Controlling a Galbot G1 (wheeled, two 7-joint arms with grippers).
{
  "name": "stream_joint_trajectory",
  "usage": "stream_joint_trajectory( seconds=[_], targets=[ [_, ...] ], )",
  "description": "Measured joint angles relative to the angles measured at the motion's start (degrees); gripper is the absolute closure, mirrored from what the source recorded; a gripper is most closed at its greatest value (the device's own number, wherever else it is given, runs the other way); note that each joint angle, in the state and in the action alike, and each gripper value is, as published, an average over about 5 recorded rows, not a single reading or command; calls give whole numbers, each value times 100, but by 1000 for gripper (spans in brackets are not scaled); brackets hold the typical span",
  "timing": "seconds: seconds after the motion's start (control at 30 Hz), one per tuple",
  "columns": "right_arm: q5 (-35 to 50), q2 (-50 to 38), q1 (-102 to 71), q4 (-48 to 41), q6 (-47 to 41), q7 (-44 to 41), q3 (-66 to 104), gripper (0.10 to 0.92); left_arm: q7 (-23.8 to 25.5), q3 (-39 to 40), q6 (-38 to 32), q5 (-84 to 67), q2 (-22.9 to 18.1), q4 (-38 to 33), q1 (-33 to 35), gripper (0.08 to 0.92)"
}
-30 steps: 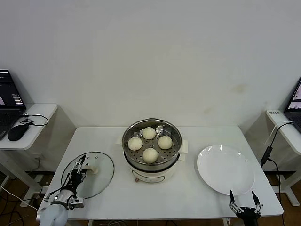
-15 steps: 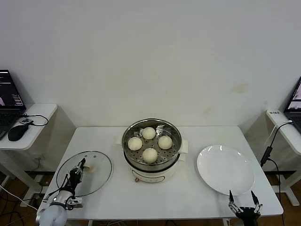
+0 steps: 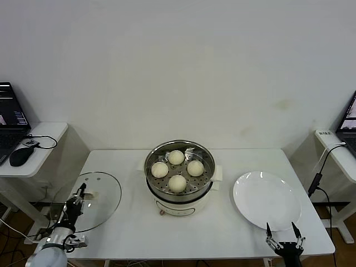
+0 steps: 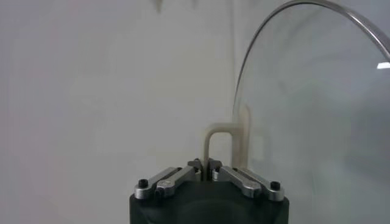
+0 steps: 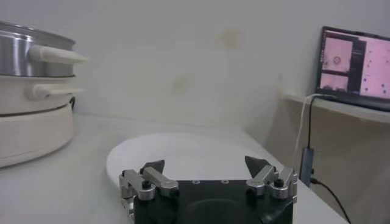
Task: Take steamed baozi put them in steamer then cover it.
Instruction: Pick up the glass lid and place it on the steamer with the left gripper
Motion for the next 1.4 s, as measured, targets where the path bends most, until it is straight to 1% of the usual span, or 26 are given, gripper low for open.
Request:
stream_joint_trajectory(
  seconds=[0.2, 0.4, 0.63, 0.83, 0.93, 1.07, 1.4],
  targets=[
    [-97, -28, -20, 46, 47, 23, -90, 203, 385, -80, 527, -331, 138, -923, 223, 870],
    [-330, -12, 29, -6, 138, 82, -154, 202, 644, 156, 1028, -638, 323, -1711, 231, 870],
    [-674, 60, 74, -67, 257, 176, -249, 203, 915, 793, 1580, -851, 578, -2192, -175, 870],
    [-980, 171, 177, -151, 299, 294, -308, 203, 1187, 1542, 2005, -803, 609, -2294, -772, 870],
    [-1111, 218, 215, -180, 325, 356, -332, 203, 1337, 1926, 2183, -651, 534, -2258, -1133, 870],
    [-1241, 252, 251, -224, 350, 420, -371, 203, 1565, 2403, 2413, -353, 328, -2144, -1629, 870],
    [-1556, 352, 346, -361, 412, 543, -480, 203, 2316, 3377, 2911, 546, -406, -1657, -2626, 870]
  ],
)
